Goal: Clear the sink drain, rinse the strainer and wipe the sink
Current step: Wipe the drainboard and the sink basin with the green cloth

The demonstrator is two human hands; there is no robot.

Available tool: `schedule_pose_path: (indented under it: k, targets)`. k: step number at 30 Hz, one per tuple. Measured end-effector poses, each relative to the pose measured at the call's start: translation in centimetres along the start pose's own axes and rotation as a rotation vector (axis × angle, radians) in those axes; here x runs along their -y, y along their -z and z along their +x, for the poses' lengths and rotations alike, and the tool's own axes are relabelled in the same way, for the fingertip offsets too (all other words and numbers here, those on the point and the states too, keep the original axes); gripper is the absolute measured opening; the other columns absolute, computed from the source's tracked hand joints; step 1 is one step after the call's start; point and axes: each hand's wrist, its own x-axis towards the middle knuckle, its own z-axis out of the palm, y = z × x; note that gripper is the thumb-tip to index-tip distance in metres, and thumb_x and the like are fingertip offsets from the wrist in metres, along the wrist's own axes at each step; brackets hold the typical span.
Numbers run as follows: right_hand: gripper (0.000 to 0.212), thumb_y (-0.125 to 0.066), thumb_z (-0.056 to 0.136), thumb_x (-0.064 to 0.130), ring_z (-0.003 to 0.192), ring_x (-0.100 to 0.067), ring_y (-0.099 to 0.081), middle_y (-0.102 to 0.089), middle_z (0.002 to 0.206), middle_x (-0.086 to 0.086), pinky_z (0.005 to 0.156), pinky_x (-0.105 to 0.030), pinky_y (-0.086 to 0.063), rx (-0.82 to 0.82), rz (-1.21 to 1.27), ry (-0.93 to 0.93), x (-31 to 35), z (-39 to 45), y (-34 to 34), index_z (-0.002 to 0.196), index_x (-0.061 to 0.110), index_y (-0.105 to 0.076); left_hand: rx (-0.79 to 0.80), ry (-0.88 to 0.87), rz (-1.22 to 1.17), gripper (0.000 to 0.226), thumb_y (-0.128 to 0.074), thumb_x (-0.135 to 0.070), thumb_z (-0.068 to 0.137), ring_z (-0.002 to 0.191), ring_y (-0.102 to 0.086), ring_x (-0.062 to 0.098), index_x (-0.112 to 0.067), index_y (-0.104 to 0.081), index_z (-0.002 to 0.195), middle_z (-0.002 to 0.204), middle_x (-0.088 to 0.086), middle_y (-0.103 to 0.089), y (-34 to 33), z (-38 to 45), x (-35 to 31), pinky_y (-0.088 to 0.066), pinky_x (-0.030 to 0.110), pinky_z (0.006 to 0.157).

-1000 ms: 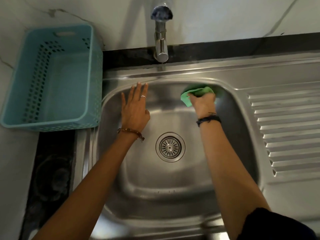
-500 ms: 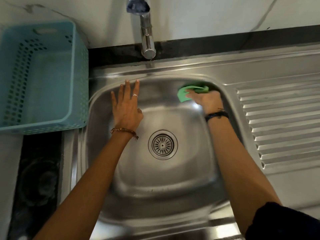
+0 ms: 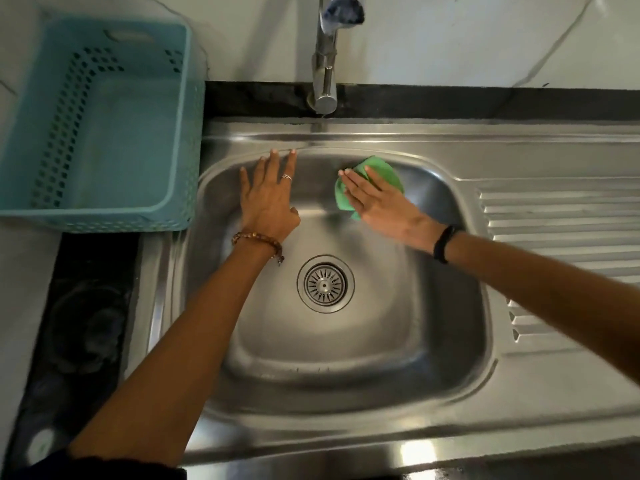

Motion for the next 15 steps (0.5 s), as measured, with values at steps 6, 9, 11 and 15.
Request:
schedule_pose_path:
  k: [6, 9, 11, 15]
  targets:
    - [0.054, -0.049, 0.091, 0.013, 0.144, -0.012, -0.017, -0.019, 0.156, 0.003, 0.116, -0.032, -0.004, 0.077, -0.407, 0.364, -5.6, 0.2, -1.9, 0.143, 0.014, -0.034, -0.038, 0.004, 0.020, 0.088, -0.057, -0.011, 0.079, 0.144, -0.005, 0.028, -0.016, -0.003, 0.148, 0.156, 0.012, -0.005, -0.8, -0.3, 0.0, -0.002, 0.052, 0.114]
    - [0.053, -0.030, 0.093, 0.008, 0.145, -0.013, -0.010, -0.013, 0.157, 0.003, 0.113, -0.034, 0.004, 0.153, -0.432, 0.439, -5.9, 0.4, -2.8, 0.146, 0.011, -0.024, -0.022, -0.001, 0.038, 0.092, -0.060, -0.012, 0.078, 0.145, -0.003, 0.028, -0.017, 0.000, 0.148, 0.157, 0.012, -0.002, -1.1, -0.3, 0.0, -0.001, 0.054, 0.114]
    - [0.059, -0.011, 0.089, 0.007, 0.146, -0.014, -0.007, -0.010, 0.158, 0.000, 0.114, -0.033, 0.005, 0.217, -0.423, 0.479, -5.5, -0.1, -3.5, 0.149, 0.009, -0.013, -0.003, 0.005, 0.044, 0.094, -0.061, -0.013, 0.078, 0.145, -0.001, 0.027, -0.016, 0.001, 0.148, 0.157, 0.011, 0.001, -1.2, -0.3, 0.1, -0.001, 0.057, 0.113]
    - [0.048, -0.018, 0.102, 0.016, 0.147, -0.020, -0.004, -0.008, 0.159, -0.004, 0.120, -0.038, 0.002, 0.440, -0.383, 0.486, -4.9, -2.7, -4.8, 0.149, 0.008, -0.012, 0.019, -0.011, 0.018, 0.093, -0.060, -0.012, 0.080, 0.145, 0.001, 0.026, -0.018, 0.003, 0.148, 0.157, 0.011, 0.003, -1.1, -0.2, 0.4, 0.000, 0.060, 0.111]
